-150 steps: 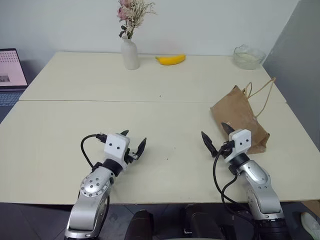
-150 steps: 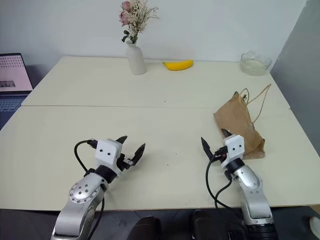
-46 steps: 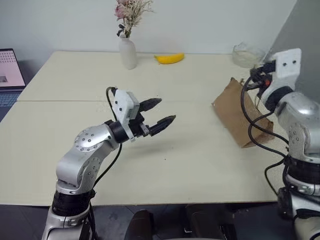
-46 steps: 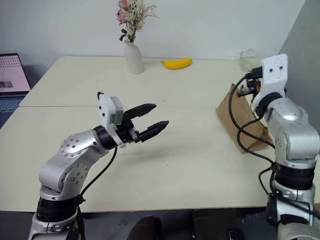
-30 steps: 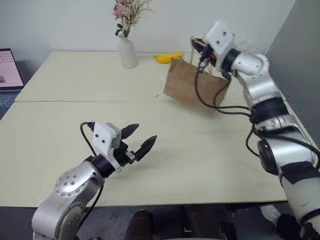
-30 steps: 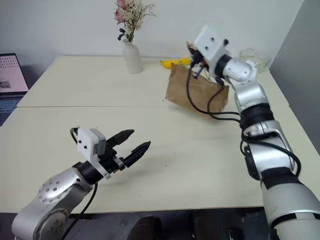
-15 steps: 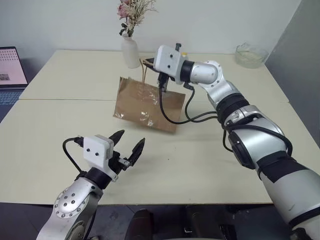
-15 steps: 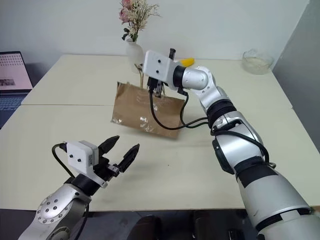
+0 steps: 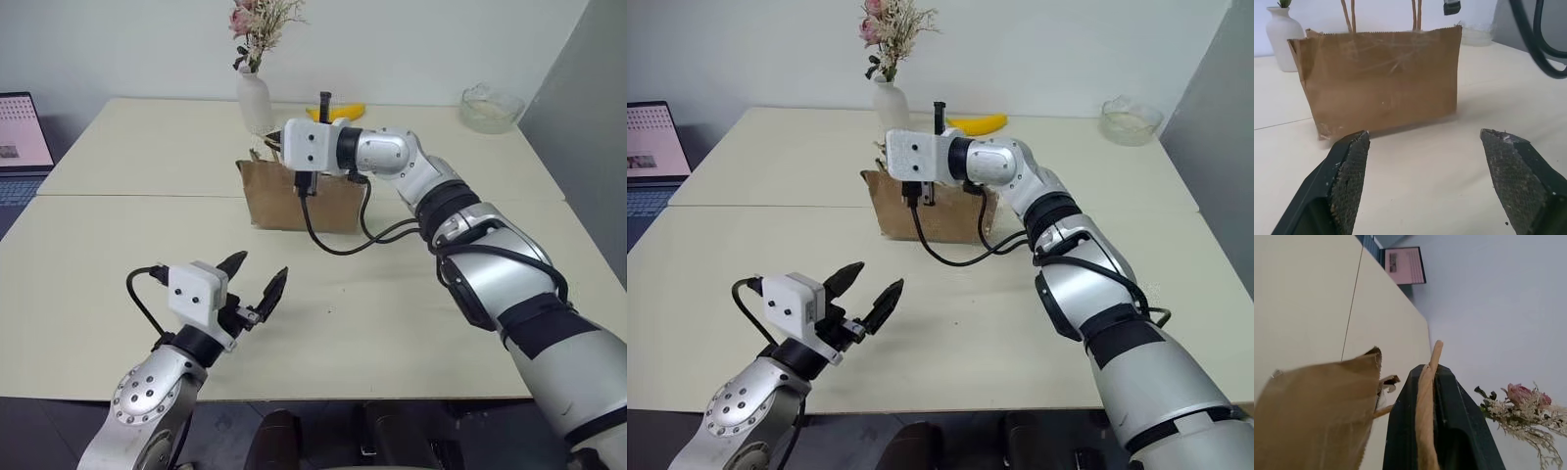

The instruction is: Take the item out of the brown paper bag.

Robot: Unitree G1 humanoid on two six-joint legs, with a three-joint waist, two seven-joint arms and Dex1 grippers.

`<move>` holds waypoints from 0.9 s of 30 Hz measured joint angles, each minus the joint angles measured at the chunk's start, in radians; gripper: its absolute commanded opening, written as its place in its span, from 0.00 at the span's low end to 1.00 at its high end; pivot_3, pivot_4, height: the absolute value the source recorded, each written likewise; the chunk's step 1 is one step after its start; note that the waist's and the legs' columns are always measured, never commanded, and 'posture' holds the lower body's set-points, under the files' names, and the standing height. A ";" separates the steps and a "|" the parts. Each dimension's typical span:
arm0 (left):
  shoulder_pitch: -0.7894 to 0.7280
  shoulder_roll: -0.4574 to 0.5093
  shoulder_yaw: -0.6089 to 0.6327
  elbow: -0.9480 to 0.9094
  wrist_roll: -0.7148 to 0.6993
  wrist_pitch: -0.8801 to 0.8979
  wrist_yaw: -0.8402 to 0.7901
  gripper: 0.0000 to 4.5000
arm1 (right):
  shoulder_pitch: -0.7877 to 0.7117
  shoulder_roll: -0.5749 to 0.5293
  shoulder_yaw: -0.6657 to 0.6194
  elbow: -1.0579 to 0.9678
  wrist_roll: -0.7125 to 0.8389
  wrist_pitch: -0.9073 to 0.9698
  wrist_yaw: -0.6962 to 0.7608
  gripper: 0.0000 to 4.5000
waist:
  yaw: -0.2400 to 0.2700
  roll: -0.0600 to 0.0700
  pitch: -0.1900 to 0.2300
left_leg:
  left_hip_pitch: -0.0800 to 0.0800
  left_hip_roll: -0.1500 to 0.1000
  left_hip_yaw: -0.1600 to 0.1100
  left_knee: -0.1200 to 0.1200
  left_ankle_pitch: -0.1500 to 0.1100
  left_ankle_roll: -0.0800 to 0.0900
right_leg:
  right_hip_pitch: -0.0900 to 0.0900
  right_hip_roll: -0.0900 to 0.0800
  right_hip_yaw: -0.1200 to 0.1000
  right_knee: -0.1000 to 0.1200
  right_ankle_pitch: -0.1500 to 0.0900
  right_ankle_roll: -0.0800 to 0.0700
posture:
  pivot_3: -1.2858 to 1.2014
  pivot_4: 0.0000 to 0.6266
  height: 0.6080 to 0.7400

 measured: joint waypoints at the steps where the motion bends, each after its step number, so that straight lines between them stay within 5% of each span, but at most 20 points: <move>1: -0.004 0.000 -0.001 0.001 0.000 0.000 0.000 0.84 | 0.000 0.000 0.006 0.005 -0.013 0.001 -0.014 0.00 | 0.000 0.000 0.000 | 0.000 0.000 0.000 0.000 0.000 0.000 | 0.000 0.000 0.000 0.000 0.000 0.000 | 0.52 0.24 1.00; 20: -0.024 0.003 -0.016 0.008 0.015 -0.016 -0.021 0.84 | -0.019 -0.007 0.076 0.021 -0.145 0.023 -0.156 0.00 | -0.001 0.000 0.000 | 0.000 0.000 0.000 0.000 0.000 0.000 | 0.000 0.000 0.000 0.001 0.000 -0.001 | 0.52 0.24 1.00; 24: -0.024 0.003 -0.017 0.012 0.018 -0.019 -0.023 0.84 | -0.022 -0.006 0.075 0.021 -0.144 0.026 -0.141 0.18 | -0.001 0.000 0.000 | 0.000 0.000 0.000 0.000 0.000 0.000 | 0.000 0.000 0.000 0.001 0.000 -0.001 | 0.52 0.24 1.00; 27: -0.022 0.003 -0.018 0.012 0.021 -0.023 -0.027 0.84 | -0.030 -0.005 0.073 0.022 -0.141 0.035 -0.107 0.43 | -0.001 0.000 0.000 | 0.000 0.000 0.000 0.000 0.000 0.000 | 0.000 0.000 0.000 0.001 0.000 -0.001 | 0.52 0.24 1.00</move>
